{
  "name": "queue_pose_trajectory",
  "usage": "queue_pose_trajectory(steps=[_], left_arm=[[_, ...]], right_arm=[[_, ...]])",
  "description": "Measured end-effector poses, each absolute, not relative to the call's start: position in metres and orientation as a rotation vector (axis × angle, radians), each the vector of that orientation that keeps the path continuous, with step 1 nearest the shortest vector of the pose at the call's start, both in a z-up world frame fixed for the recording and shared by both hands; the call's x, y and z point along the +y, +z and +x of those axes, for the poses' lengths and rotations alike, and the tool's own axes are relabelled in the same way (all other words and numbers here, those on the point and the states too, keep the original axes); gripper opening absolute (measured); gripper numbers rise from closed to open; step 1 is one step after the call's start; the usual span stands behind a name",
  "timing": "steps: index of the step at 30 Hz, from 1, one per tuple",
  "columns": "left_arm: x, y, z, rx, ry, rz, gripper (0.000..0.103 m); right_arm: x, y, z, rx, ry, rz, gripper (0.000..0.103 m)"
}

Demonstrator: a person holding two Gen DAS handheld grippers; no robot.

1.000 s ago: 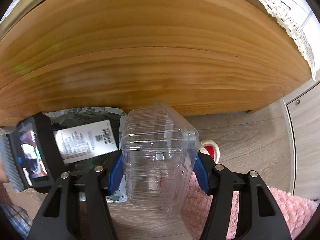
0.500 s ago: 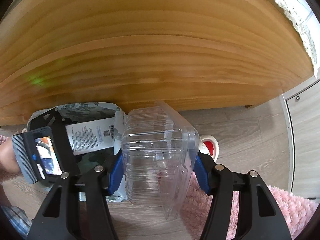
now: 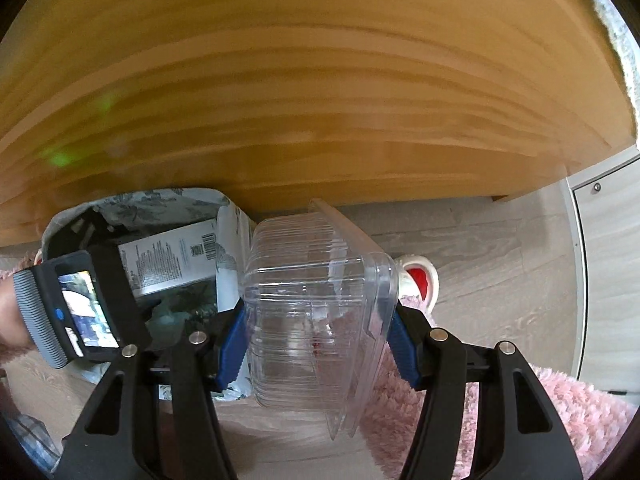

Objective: Collect trash
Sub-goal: 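Lower the milk carton into the butterfly-print bag and open the left tool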

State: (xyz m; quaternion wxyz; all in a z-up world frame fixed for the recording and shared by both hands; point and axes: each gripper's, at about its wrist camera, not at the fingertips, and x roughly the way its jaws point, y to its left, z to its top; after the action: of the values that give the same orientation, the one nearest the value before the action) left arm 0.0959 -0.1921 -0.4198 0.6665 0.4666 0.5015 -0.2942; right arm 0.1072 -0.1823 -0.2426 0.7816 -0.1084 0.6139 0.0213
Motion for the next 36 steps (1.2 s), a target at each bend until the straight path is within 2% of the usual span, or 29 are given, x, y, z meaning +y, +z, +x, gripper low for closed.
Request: queue_pose_trajectory(steps=[4,10,15,16,17,19,20,22,26,31,36], left_arm=[[-0.186,-0.411,0.099,1.170,-0.624,1.015,0.088],[-0.162,-0.389,0.102,1.464,-0.535,0.756,0.087],[-0.136,-0.380,0.099,1.606,-0.395,0.498,0.083],[-0.132,-0.384,0.099,1.627,-0.364,0.474,0.076],[-0.126,-0.392,0.100,1.658,-0.319,0.456,0.060],[-0.114,-0.409,0.102,1.713,-0.239,0.426,0.042],[-0.107,-0.419,0.104,1.739,-0.196,0.397,0.038],[-0.101,-0.431,0.106,1.743,-0.199,0.352,0.037],[-0.104,-0.436,0.108,1.687,-0.178,0.422,0.024],[-0.108,-0.443,0.105,1.637,-0.199,0.472,0.020],[-0.111,-0.449,0.099,1.624,-0.219,0.477,0.019]], right_arm=[[-0.183,-0.244,0.108,1.334,0.044,-0.234,0.059],[-0.180,-0.241,0.106,1.319,0.047,-0.230,0.059],[-0.181,-0.237,0.103,1.303,0.057,-0.227,0.059],[-0.182,-0.236,0.103,1.301,0.058,-0.226,0.059],[-0.182,-0.235,0.103,1.298,0.060,-0.224,0.059],[-0.183,-0.232,0.102,1.291,0.064,-0.224,0.059],[-0.183,-0.232,0.102,1.290,0.065,-0.226,0.059],[-0.183,-0.232,0.102,1.288,0.063,-0.227,0.059],[-0.182,-0.232,0.100,1.290,0.059,-0.227,0.059],[-0.180,-0.234,0.102,1.293,0.062,-0.238,0.059],[-0.178,-0.234,0.102,1.294,0.066,-0.247,0.059]])
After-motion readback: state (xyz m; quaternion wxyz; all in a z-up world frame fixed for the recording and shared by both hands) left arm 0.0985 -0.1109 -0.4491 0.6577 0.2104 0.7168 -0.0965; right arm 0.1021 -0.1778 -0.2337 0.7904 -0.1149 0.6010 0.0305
